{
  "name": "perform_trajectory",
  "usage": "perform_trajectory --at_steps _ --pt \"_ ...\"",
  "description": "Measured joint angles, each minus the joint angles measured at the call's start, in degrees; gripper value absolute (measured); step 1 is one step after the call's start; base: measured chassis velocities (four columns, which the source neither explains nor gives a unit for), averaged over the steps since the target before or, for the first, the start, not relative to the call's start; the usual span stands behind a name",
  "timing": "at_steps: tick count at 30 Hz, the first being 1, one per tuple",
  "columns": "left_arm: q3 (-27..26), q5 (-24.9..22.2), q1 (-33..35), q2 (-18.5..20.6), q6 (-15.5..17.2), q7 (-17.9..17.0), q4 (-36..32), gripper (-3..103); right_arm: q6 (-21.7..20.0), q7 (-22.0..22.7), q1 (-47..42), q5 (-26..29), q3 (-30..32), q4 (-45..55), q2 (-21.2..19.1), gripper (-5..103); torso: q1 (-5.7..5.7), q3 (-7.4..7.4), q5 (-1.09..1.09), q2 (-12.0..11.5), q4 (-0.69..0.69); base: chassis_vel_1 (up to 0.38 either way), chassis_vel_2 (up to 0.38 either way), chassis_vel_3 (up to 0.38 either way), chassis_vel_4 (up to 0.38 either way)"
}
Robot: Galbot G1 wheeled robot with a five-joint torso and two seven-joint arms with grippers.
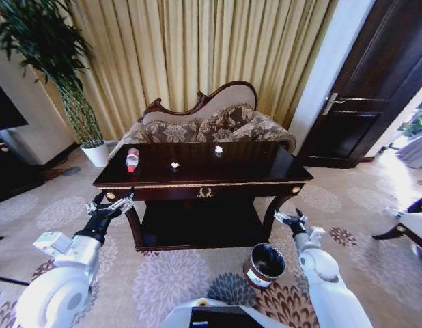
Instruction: Move to the front of the table and place the trash on the table into the trash bin.
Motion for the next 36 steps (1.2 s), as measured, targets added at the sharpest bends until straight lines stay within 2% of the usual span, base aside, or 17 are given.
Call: perform_trajectory --at_steps 3,6,7,8,13,36 --pt "-0.8 0.0 0.4 -0.1 0.0 -0.1 0.0 100 -0.1 1.2 0.0 2.2 -0.8 5.1 -0.6 100 0.00 0.00 0.01 0.0 0.01 0.000 0.000 0.000 0.000" --pt "-1.9 0.3 0.6 0.0 0.0 -0.6 -0.1 100 -2.0 3.8 -0.2 4.7 -2.3 10.7 -1.9 100 0.00 0.00 0.01 0.0 0.02 0.000 0.000 0.000 0.000" --pt "-2.3 0.3 0.6 0.1 0.1 -1.0 -0.1 100 -3.2 4.8 -0.2 5.8 -2.8 12.6 -2.4 100 0.00 0.00 0.00 0.0 0.01 0.000 0.000 0.000 0.000" --pt "-4.3 0.0 0.0 1.5 1.6 -3.8 -0.1 100 -10.1 8.9 -0.4 9.7 -4.7 20.8 -5.2 100 0.00 0.00 0.00 0.0 0.02 0.000 0.000 0.000 0.000" --pt "-5.9 -0.4 -0.1 1.9 3.3 -5.1 -0.1 100 -13.7 11.0 -2.0 8.9 -5.5 24.3 -6.2 100 0.00 0.00 0.01 0.0 0.01 0.000 0.000 0.000 0.000" --pt "-6.5 0.0 0.4 1.7 4.2 -5.5 -0.2 100 -12.2 9.0 -3.8 8.3 -5.3 27.2 -6.0 100 0.00 0.00 0.01 0.0 0.01 -0.010 0.013 0.016 -0.007"
